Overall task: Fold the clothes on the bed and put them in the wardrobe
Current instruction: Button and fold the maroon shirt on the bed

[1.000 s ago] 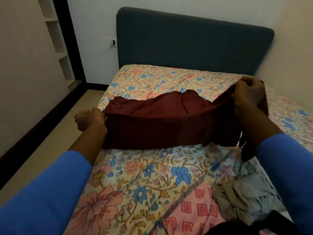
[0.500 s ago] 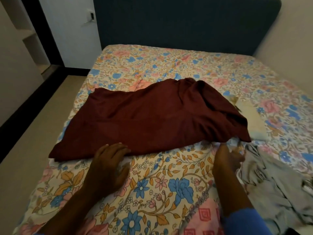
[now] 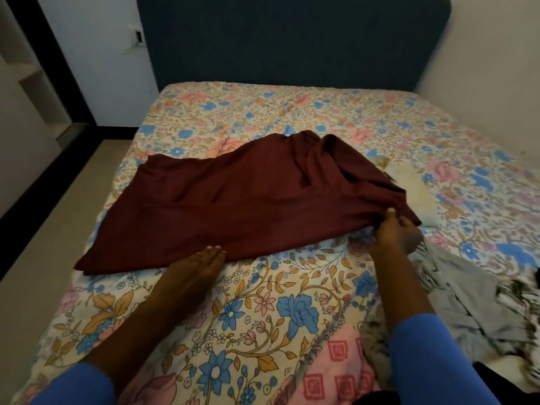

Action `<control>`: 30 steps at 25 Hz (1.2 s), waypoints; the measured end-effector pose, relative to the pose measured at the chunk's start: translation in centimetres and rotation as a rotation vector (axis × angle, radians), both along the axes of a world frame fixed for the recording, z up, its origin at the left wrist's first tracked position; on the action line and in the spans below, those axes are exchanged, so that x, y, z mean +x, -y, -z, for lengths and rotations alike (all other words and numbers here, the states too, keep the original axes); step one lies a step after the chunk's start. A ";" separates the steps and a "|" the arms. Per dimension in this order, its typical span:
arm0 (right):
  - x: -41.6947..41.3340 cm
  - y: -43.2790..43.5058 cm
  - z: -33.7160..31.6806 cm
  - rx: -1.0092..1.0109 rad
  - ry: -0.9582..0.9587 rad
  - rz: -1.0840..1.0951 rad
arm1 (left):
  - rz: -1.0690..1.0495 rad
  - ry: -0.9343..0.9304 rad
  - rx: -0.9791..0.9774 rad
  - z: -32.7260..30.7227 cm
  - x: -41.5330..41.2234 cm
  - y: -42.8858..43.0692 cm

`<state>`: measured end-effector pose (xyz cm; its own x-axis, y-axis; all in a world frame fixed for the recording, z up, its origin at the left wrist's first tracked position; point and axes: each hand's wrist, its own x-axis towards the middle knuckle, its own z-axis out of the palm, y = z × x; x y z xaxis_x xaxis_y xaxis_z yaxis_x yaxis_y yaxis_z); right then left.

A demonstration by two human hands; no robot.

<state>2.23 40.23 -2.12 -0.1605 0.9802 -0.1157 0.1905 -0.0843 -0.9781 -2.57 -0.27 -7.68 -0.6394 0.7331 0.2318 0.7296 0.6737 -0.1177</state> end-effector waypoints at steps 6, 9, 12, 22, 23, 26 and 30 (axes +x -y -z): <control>-2.1 9.0 -1.3 0.953 0.233 -0.424 | -0.391 0.375 0.162 0.1 -0.7 5.3; -3.4 11.6 0.9 0.961 0.555 -1.049 | -0.831 0.458 0.196 -0.6 -0.7 8.9; -3.1 11.4 3.2 1.025 0.652 -1.089 | -0.950 0.318 0.192 -2.4 -0.2 8.7; -2.9 8.0 3.1 0.917 0.735 -0.726 | -0.087 0.464 0.438 -13.3 -11.6 -24.8; -3.2 7.9 3.2 0.915 0.727 -0.725 | -0.068 0.473 0.419 -14.1 -13.1 -28.0; -3.8 8.3 3.7 0.864 0.754 -0.724 | -0.033 0.469 0.243 -15.2 -16.4 -34.9; -4.1 8.4 5.1 0.882 0.692 -0.681 | 0.039 0.361 -0.120 -15.2 -17.3 -38.7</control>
